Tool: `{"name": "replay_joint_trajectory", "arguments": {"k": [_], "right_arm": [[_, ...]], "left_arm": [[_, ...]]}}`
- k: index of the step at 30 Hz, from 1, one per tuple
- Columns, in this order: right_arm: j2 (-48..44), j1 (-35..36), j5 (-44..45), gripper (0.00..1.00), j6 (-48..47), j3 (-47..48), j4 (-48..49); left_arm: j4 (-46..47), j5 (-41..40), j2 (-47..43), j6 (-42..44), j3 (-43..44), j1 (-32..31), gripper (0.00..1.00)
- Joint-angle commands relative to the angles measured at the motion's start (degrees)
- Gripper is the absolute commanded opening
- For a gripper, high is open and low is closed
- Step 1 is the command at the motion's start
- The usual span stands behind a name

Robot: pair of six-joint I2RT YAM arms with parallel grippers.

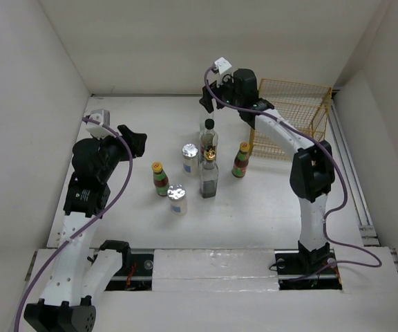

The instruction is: Organize the condiment bottles

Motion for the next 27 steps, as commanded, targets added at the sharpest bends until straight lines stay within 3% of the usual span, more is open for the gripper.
{"name": "replay_joint_trajectory", "arguments": {"k": [1, 6, 10, 13, 14, 18, 27], "right_arm": [[0.9, 0.8, -1.1, 0.82, 0.1, 3.2, 6.9], [3.1, 2.1, 1.8, 0.76, 0.6, 4.8, 8.7], [3.8, 3.2, 3.2, 0.65, 0.6, 5.5, 9.7], [4.3, 3.7, 5.7, 0.46, 0.6, 6.0, 9.7], [4.3, 4.2, 6.3, 0.35, 0.6, 6.0, 9.7], [1.4, 4.2, 8.4, 0.16, 0.6, 6.0, 12.0], [-2.2, 4.2, 12.8, 0.07, 3.3, 14.5, 13.7]], "left_arm": [[2.9, 1.8, -0.2, 0.7, 0.6, -0.2, 0.57], [2.9, 1.8, -0.2, 0.7, 0.1, -0.2, 0.57], [3.5, 2.3, -0.7, 0.7, 0.1, -0.2, 0.57], [3.5, 2.3, -0.7, 0.7, 0.1, -0.2, 0.58], [3.5, 2.3, -0.7, 0.7, 0.1, -0.2, 0.58], [3.5, 2.8, -0.7, 0.7, 0.1, -0.2, 0.58], [4.0, 3.3, -1.9, 0.7, -1.0, -0.2, 0.58]]}}
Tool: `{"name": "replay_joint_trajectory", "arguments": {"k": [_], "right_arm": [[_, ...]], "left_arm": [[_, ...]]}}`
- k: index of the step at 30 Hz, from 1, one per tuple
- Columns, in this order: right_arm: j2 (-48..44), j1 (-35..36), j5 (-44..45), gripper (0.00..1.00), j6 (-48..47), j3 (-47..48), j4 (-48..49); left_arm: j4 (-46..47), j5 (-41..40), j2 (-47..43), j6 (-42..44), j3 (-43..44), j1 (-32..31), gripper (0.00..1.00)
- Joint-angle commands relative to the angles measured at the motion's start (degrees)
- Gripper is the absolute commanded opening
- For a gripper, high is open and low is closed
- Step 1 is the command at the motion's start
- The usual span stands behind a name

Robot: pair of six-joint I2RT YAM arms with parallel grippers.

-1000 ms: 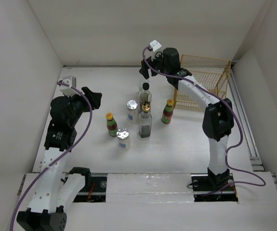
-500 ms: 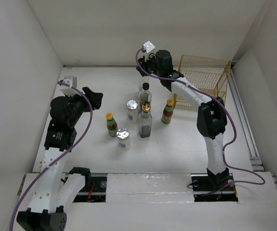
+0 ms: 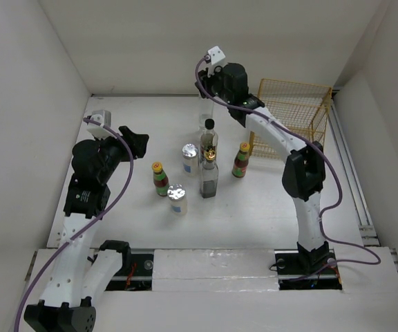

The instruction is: Organize the condiment bottles

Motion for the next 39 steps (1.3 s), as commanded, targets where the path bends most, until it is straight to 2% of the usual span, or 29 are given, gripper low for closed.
{"name": "replay_joint_trajectory", "arguments": {"k": [1, 8, 10, 15, 17, 26, 39], "right_arm": [[-8.2, -0.4, 2.6, 0.03, 1.1, 7.1, 9.1], [-18.3, -4.0, 4.3, 0.01, 1.7, 5.7, 6.6], [-20.1, -6.1, 4.3, 0.01, 1.7, 6.5, 2.6], [-19.8, -11.8, 3.7, 0.01, 1.7, 20.9, -11.4], [-19.2, -14.6, 3.0, 0.01, 1.7, 22.2, -14.2], [-22.1, -23.8, 0.6, 0.01, 1.7, 17.0, -13.7], [-17.4, -25.6, -1.8, 0.0, 1.7, 15.2, -9.5]], "left_arm": [[2.9, 0.6, -1.6, 0.5, -0.6, -0.2, 0.58], [2.9, 1.1, -1.6, 0.5, -0.6, -0.2, 0.59], [2.9, 1.1, -1.6, 0.5, -0.6, -0.2, 0.59], [2.9, 1.1, -1.6, 0.0, -0.1, -0.2, 0.59], [2.9, 1.1, -2.3, 0.0, -0.1, -0.2, 0.59], [2.9, 1.1, -1.8, 0.0, -0.1, -0.2, 0.59], [2.9, 0.2, -1.8, 0.0, -0.1, -0.2, 0.6]]}}
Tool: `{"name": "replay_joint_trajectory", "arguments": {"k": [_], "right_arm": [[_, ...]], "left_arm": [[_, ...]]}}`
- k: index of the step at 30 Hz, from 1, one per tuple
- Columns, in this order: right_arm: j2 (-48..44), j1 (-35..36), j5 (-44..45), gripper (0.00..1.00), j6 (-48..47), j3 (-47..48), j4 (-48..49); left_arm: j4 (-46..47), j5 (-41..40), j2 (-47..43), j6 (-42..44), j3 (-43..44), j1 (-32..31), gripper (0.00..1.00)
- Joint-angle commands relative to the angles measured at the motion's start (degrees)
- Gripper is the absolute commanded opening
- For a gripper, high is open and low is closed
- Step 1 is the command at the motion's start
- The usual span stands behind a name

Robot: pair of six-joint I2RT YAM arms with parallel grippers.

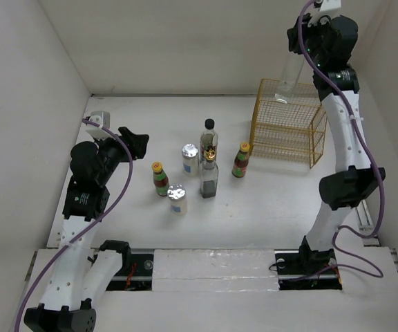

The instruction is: Organize the condiment bottles

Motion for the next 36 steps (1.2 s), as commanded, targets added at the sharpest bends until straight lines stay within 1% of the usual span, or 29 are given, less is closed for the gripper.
{"name": "replay_joint_trajectory", "arguments": {"k": [1, 5, 8, 11, 16, 19, 21, 23, 24, 25, 28, 31, 36], "right_arm": [[1.6, -0.3, -1.8, 0.0, 0.2, 3.6, 8.1], [5.2, -1.4, -7.1, 0.0, 0.8, 7.0, 10.2], [6.6, -2.0, -8.2, 0.0, 0.8, 7.0, 11.5], [7.2, -2.5, -11.7, 0.0, 1.4, 7.5, 12.9], [8.8, -2.5, -14.7, 0.0, 1.9, 9.2, 14.6], [10.8, -3.1, -15.8, 0.0, 2.6, 13.3, 15.7], [10.8, -3.1, -16.5, 0.0, 3.6, 14.1, 15.7], [10.8, -3.1, -16.5, 0.0, 3.6, 12.5, 15.7], [10.3, -3.6, -16.5, 0.0, 3.6, 11.1, 17.3], [9.8, -3.6, -16.5, 0.0, 3.6, 7.8, 18.2], [8.4, -3.6, -17.2, 0.0, 3.6, 2.5, 21.1], [8.4, -3.6, -19.2, 0.0, 3.6, 0.6, 21.7], [6.9, -3.6, -19.8, 0.0, 4.1, -7.6, 23.9]], "left_arm": [[2.2, -0.4, -0.3, 0.0, 0.2, -0.2, 0.6], [2.2, -0.5, -0.3, 0.0, 0.2, -0.2, 0.6], [2.2, -1.1, -0.3, 0.0, 0.2, -0.2, 0.6], [2.2, -0.5, -0.3, 0.0, 0.2, -0.2, 0.6], [2.7, -0.5, -0.3, 0.0, 0.2, -0.2, 0.62], [2.7, -0.5, 0.2, 0.0, 0.2, -0.2, 0.62], [2.7, 0.1, 0.2, 0.0, 0.2, 0.3, 0.62], [2.7, 0.1, 0.2, 0.0, 0.2, 0.3, 0.62], [2.7, 0.1, 0.2, 0.0, 0.2, 0.3, 0.62], [2.7, 0.1, 0.2, 0.0, 0.2, 0.8, 0.62], [2.7, 0.1, 0.7, 0.0, 0.2, 0.8, 0.62], [2.7, 0.1, 0.1, 0.0, 0.2, 0.8, 0.62], [3.2, 0.6, 0.1, 0.0, -0.3, 1.3, 0.63]]}}
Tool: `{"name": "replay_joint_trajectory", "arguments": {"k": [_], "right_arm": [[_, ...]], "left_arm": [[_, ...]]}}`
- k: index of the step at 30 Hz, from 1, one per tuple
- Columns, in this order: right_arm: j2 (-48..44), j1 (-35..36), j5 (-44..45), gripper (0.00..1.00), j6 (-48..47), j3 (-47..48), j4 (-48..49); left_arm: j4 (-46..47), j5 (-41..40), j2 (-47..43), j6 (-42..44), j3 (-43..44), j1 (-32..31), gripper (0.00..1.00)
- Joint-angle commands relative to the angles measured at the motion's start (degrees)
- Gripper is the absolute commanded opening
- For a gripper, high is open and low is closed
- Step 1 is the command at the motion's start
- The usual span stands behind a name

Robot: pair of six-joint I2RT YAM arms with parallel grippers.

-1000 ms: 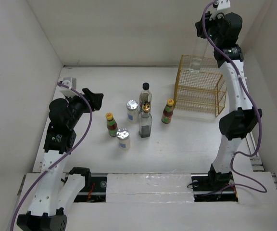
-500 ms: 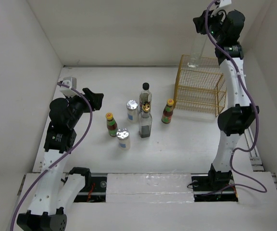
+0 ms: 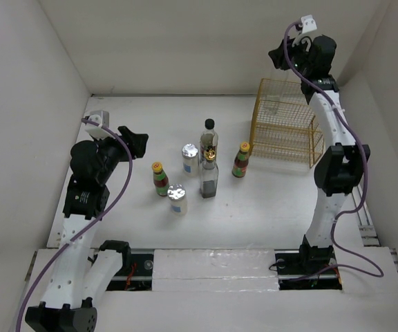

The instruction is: Organize the condiment bottles

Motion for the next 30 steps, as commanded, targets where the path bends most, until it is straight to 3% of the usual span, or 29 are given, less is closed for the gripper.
{"name": "replay_joint_trajectory", "arguments": {"k": [1, 7, 13, 17, 20, 24, 30], "right_arm": [[-5.2, -0.3, -1.9, 0.0, 0.6, -2.9, 10.8], [-9.5, 0.8, 2.7, 0.1, 0.6, -16.9, 16.1], [-9.5, 1.3, 3.5, 0.22, 0.6, -22.3, 17.8], [-10.0, 1.9, 4.0, 0.56, 1.1, -23.5, 17.8], [-10.0, 1.9, 4.0, 0.73, 1.6, -23.0, 16.0], [-11.9, 1.9, 6.2, 0.87, 1.6, -20.1, 13.3], [-14.0, 1.9, 8.0, 0.93, 1.6, -15.9, 9.0]], "left_arm": [[3.2, 0.8, -0.5, 0.0, -0.3, 0.6, 0.63], [3.2, 1.5, 0.0, 0.0, -0.3, 0.6, 0.64], [3.7, 1.5, 0.0, -0.5, -0.3, 0.6, 0.64], [3.7, 1.5, 0.0, -0.5, -0.3, 0.6, 0.67], [3.7, 1.5, -0.5, -0.5, -0.3, 0.6, 0.7], [3.2, 0.2, -0.5, -0.5, -0.3, 0.6, 0.73], [2.7, -2.4, -1.1, -1.5, -0.3, 0.6, 0.73]]}}
